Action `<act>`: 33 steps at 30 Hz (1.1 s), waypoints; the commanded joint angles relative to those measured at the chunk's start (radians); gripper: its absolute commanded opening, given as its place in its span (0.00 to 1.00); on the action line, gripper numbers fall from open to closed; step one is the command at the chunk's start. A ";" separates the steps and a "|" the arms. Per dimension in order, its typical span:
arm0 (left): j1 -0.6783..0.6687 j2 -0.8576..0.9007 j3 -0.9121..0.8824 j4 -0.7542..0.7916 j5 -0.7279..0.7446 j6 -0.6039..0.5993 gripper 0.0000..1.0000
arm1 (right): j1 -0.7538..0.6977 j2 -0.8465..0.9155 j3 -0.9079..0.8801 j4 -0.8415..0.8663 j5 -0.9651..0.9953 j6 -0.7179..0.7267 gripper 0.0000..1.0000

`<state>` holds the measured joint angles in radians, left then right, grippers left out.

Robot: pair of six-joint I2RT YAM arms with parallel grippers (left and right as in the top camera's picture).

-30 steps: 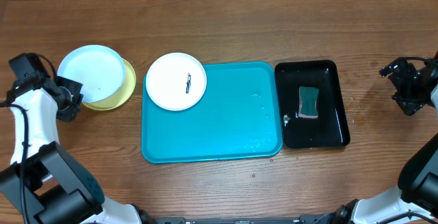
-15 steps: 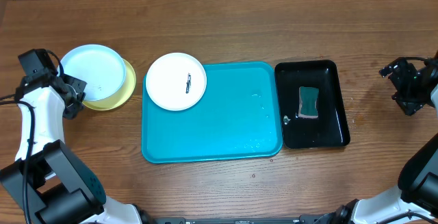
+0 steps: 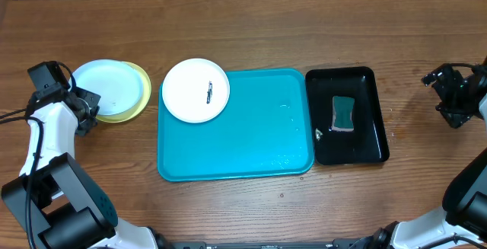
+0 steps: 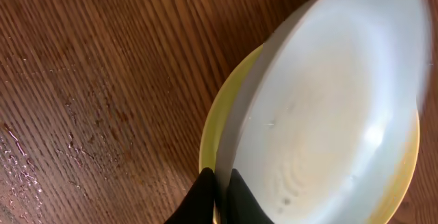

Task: Clean dirty plates on tray and stack at the side
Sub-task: 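Open the left gripper to release the plate on the yellow plate, then move the left gripper to the black-marked white plate and grip its rim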

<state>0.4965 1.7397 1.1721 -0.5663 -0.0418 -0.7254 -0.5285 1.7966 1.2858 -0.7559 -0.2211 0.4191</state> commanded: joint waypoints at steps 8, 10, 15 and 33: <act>-0.075 0.007 -0.005 0.029 0.048 0.133 0.53 | -0.001 -0.011 0.018 0.003 -0.001 0.008 1.00; -0.097 0.007 -0.005 0.032 0.073 0.192 0.57 | -0.001 -0.011 0.018 0.003 -0.001 0.008 1.00; -0.165 0.007 -0.005 0.047 0.104 0.344 0.61 | -0.001 -0.011 0.018 0.004 -0.001 0.008 1.00; -0.347 0.007 -0.006 0.047 0.121 0.486 0.36 | -0.001 -0.011 0.018 0.003 -0.001 0.008 1.00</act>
<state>0.1570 1.7397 1.1721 -0.5228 0.0715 -0.2607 -0.5285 1.7966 1.2858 -0.7563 -0.2211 0.4194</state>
